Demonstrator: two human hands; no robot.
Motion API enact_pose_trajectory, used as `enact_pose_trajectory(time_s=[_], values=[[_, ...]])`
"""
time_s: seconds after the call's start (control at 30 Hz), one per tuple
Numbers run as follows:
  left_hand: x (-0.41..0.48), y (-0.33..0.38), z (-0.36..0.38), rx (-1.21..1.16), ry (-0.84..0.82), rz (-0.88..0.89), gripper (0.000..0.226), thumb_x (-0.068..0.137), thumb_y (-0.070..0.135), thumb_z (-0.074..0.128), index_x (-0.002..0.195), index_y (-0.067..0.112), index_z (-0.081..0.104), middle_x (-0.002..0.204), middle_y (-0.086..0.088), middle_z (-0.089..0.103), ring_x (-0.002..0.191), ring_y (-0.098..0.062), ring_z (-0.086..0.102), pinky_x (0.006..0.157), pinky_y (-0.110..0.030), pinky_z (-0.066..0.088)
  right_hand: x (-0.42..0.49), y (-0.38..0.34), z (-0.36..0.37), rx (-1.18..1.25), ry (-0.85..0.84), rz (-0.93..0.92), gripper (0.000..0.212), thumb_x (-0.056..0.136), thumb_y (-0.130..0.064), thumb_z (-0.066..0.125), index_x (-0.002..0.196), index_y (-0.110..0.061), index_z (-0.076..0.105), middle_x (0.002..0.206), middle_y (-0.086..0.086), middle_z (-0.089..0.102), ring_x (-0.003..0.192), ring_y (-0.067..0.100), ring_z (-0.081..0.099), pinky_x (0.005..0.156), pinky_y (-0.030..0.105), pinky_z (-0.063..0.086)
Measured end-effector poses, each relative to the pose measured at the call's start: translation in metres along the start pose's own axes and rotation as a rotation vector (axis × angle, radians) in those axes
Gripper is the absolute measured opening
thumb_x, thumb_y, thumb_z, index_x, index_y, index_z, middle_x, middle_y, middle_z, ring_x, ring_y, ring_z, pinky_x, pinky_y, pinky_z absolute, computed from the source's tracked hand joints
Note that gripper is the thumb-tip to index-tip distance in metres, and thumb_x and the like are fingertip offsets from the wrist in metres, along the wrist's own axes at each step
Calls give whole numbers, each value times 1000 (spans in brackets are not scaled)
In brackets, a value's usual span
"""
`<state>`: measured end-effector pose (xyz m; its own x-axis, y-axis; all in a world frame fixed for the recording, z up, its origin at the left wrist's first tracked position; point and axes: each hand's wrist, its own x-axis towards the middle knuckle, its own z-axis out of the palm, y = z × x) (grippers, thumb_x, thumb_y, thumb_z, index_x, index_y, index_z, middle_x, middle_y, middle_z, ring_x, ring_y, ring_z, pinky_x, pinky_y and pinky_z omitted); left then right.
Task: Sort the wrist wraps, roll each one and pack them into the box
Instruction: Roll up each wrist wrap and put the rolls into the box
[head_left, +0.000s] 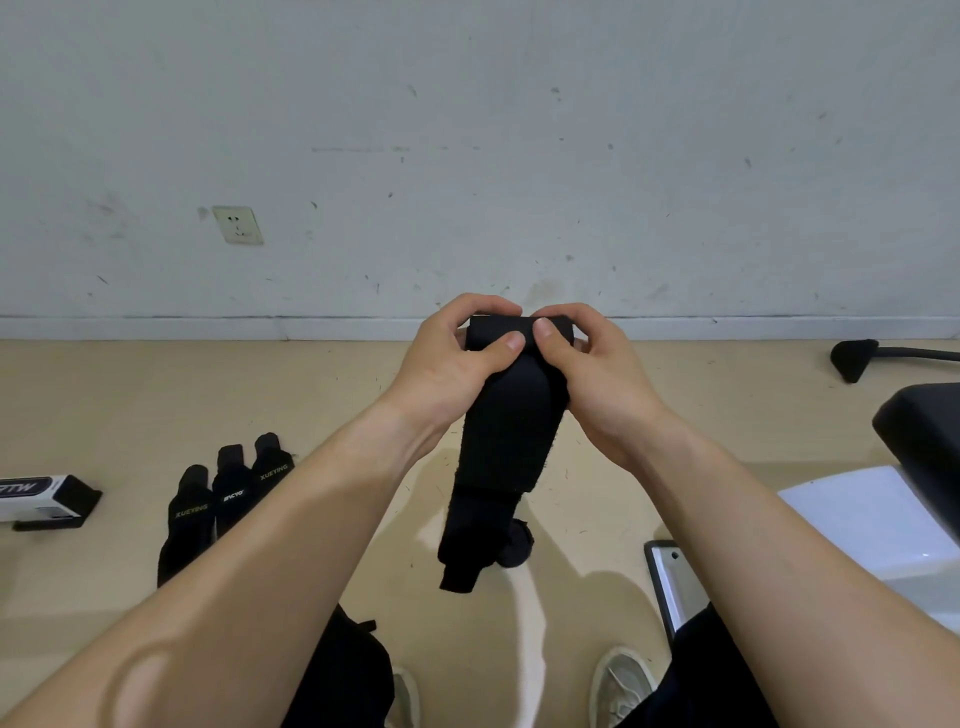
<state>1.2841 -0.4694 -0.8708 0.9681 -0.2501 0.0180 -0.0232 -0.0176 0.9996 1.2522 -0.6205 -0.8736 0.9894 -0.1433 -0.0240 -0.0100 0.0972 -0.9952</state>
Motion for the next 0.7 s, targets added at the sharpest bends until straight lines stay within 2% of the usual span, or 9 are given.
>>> enact_pose_trajectory(time_s=[0.1, 0.2, 0.33, 0.4, 0.47, 0.57, 0.7], values=[[1, -1, 0, -39, 9, -69, 24, 94, 21, 76, 117, 19, 67, 104, -10, 78, 94, -22, 77, 86, -36, 60, -1, -1, -1, 23, 12, -12, 10, 102, -15, 60, 112, -15, 63, 91, 12, 72, 78, 23, 71, 65, 30, 57], [2, -1, 0, 0, -5, -84, 27, 97, 36, 72, 111, 12, 72, 105, -8, 79, 100, -24, 77, 99, -48, 58, -2, 0, 0, 33, 10, -16, 10, 101, -13, 62, 110, -17, 64, 94, 16, 73, 82, 26, 73, 69, 35, 61], [3, -3, -1, -32, 31, -74, 14, 97, 26, 73, 106, 16, 70, 100, -11, 77, 97, -28, 76, 96, -49, 59, -1, 1, 1, 37, 13, -4, 14, 99, -21, 65, 114, -20, 65, 97, 13, 74, 87, 26, 74, 74, 36, 61], [3, -1, -3, -56, 32, -70, 8, 98, 18, 71, 105, 19, 68, 92, -10, 75, 88, -26, 74, 86, -43, 60, 0, 2, 1, 12, -5, 15, 19, 100, -32, 64, 115, -20, 64, 102, 9, 76, 93, 24, 76, 81, 38, 60], [3, 2, -4, -45, 25, -50, 12, 98, 13, 70, 107, 20, 66, 90, -11, 74, 83, -23, 73, 79, -37, 60, 0, 2, 2, -11, -22, 26, 27, 101, -42, 60, 114, -19, 65, 104, 4, 77, 97, 21, 75, 87, 39, 59], [1, 4, -4, -31, 2, -18, 19, 97, 7, 70, 108, 21, 66, 94, -14, 74, 82, -22, 73, 78, -34, 61, 1, 1, 2, -46, 3, 6, 32, 101, -46, 57, 108, -17, 67, 102, 2, 76, 96, 19, 75, 84, 37, 59], [1, 3, -4, -48, -11, -34, 22, 94, 6, 73, 108, 21, 67, 100, -14, 74, 90, -24, 73, 88, -38, 60, 0, -1, 2, 5, 13, 3, 20, 103, -33, 58, 109, -15, 65, 91, 3, 73, 85, 19, 72, 73, 33, 57]])
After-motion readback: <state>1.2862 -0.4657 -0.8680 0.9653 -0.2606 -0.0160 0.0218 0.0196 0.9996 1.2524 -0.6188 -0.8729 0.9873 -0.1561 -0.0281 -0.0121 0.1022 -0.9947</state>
